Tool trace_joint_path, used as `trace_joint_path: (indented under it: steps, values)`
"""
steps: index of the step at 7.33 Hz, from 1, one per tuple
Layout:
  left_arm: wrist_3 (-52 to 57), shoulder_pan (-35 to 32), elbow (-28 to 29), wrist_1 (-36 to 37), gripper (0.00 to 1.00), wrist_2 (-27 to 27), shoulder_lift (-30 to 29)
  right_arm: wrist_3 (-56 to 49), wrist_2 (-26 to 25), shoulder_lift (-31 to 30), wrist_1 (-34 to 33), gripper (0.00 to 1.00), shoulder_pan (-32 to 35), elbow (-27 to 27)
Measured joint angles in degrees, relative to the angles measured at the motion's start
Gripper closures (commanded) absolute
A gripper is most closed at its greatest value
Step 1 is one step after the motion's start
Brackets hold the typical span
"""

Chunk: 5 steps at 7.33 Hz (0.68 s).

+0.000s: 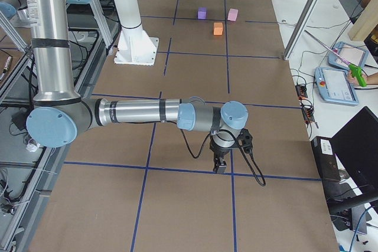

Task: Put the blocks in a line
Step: 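Move the left gripper over the orange cube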

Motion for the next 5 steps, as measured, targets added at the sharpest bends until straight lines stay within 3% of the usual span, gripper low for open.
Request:
trace_joint_path:
  steps: [5]
  values:
    - [-1.4, 0.0, -5.0, 2.7, 0.00, 0.1, 0.1, 0.0, 0.0, 0.0, 0.0, 0.00, 0.0, 0.0]
